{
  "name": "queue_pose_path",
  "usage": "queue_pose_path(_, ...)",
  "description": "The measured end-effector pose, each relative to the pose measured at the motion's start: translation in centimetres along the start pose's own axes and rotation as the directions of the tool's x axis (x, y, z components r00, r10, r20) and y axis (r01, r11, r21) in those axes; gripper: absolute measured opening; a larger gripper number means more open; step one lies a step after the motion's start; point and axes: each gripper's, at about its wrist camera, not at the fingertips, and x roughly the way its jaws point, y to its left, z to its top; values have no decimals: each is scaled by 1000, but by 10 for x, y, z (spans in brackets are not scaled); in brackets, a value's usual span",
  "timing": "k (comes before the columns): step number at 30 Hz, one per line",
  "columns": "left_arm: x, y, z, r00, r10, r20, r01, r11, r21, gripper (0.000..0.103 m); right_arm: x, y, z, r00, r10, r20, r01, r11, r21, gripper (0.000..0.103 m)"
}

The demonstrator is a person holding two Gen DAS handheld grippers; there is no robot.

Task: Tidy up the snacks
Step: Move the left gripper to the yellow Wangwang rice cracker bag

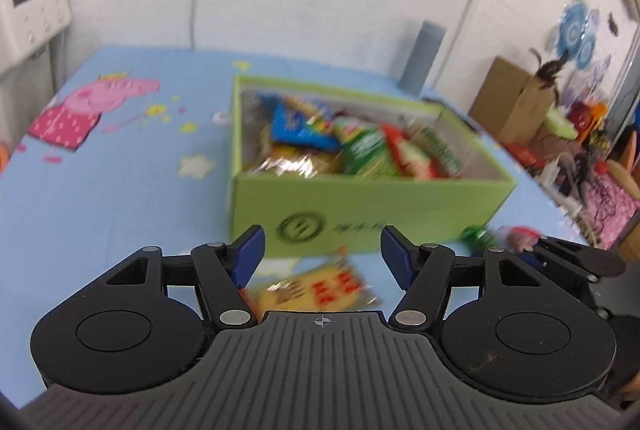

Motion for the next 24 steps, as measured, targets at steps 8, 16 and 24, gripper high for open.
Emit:
queue_pose_path(8,55,24,-6,988,-53,-144,46,998,-47,43,39,33,-17,989,78,-123,-76,997,24,93)
queue_pose_path(16,29,-11,-43,981,-107,-161,101,994,-44,44,29,27,-25,990,51,-130,-43,997,62,93)
queue_pose_path(24,19,-48,-63,982,-86,-166,83,996,-26,46,18,34,-39,992,16,-123,-11,999,48,93)
